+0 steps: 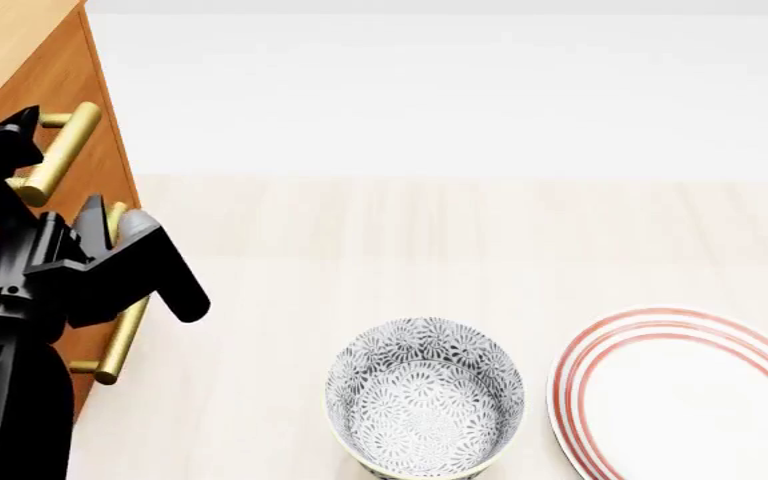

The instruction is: Open the top drawer of the cabinet.

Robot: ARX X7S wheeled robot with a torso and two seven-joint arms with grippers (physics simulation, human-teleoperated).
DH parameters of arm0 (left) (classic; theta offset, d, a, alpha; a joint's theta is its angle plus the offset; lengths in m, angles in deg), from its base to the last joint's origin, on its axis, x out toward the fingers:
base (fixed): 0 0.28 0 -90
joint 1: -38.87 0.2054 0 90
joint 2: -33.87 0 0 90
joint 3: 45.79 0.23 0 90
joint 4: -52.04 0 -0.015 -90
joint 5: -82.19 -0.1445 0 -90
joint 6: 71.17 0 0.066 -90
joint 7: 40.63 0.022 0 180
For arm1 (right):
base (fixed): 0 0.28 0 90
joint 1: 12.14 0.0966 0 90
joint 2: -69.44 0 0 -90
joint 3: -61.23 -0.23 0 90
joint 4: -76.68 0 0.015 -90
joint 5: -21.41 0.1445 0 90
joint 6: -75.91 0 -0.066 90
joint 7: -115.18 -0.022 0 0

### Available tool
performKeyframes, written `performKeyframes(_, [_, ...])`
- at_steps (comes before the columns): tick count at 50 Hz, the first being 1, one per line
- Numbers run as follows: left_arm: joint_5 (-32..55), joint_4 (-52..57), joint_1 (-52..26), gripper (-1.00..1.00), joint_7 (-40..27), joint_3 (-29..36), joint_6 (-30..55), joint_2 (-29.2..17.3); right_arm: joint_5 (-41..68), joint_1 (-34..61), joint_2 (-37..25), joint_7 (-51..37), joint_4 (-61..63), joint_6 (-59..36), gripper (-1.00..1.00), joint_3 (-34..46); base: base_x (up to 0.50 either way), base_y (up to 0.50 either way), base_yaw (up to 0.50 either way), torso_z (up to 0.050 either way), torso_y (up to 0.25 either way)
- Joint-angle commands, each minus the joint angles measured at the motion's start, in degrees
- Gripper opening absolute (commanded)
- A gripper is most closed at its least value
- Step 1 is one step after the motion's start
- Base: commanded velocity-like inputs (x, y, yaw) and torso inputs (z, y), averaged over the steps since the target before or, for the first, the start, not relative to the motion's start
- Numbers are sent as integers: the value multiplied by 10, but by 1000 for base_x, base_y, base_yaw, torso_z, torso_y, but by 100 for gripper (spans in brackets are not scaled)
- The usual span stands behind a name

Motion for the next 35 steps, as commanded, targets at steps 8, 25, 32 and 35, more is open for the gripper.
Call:
performKeyframes(8, [-2,-41,-9,100,1,-13,-11,10,-5,5,9,8,-3,-2,100,-13,0,0,0,0,0])
performKeyframes(25, [3,-78,-9,100,-10,-6,-28,12,-3,4,7,6,-4,-2,100,-8,0,0,0,0,0])
performKeyframes(32, [1,-97,-13,100,-14,0,-32,11,0,3,5,5,1,-6,100,-6,0,0,0,0,0])
performKeyframes(35, [0,-100,-14,100,-15,2,-33,11,0,4,5,5,-1,-5,100,-5,0,0,0,0,0])
